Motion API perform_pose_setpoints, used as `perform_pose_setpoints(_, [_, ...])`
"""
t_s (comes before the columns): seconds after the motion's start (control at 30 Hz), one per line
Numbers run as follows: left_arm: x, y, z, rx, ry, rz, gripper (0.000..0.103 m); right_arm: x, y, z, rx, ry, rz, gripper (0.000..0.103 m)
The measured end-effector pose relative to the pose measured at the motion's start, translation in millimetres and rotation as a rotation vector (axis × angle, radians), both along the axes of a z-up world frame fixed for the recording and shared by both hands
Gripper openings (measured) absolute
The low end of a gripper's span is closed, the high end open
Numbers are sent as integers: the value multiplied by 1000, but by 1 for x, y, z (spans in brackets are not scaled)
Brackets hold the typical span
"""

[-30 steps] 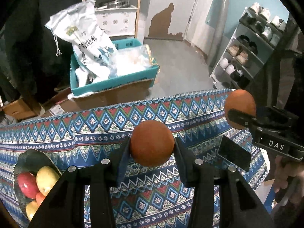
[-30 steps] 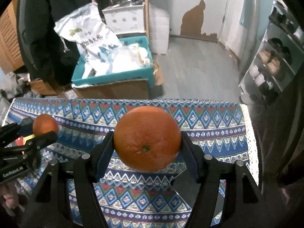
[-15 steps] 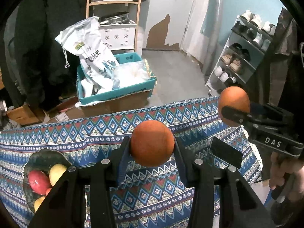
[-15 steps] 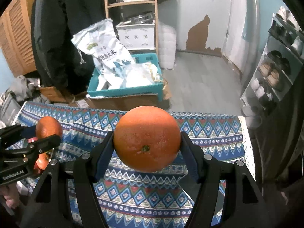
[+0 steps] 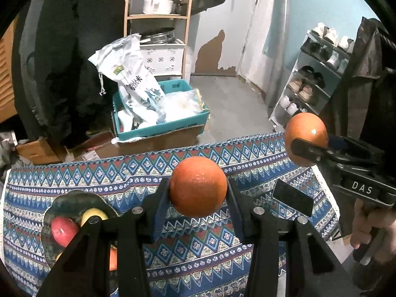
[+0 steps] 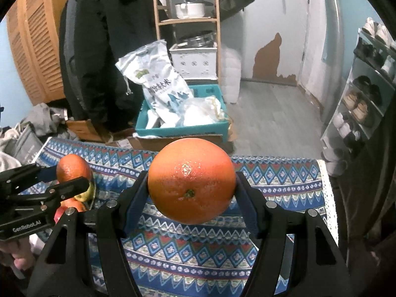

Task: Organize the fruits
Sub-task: 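Lift and carry the orange with the right tool while the left tool carries its orange to the bowl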

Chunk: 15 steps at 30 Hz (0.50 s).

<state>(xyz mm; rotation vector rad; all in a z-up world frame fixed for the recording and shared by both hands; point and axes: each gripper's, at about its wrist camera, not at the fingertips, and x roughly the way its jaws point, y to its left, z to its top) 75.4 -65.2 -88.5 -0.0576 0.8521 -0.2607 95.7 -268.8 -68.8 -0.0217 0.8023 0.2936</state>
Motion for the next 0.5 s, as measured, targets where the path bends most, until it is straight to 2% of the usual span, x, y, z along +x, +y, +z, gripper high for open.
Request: perform_pose_setpoints(0.5, [-23, 49, 14, -31, -37, 75, 45, -10, 47, 20, 39, -34, 94, 68])
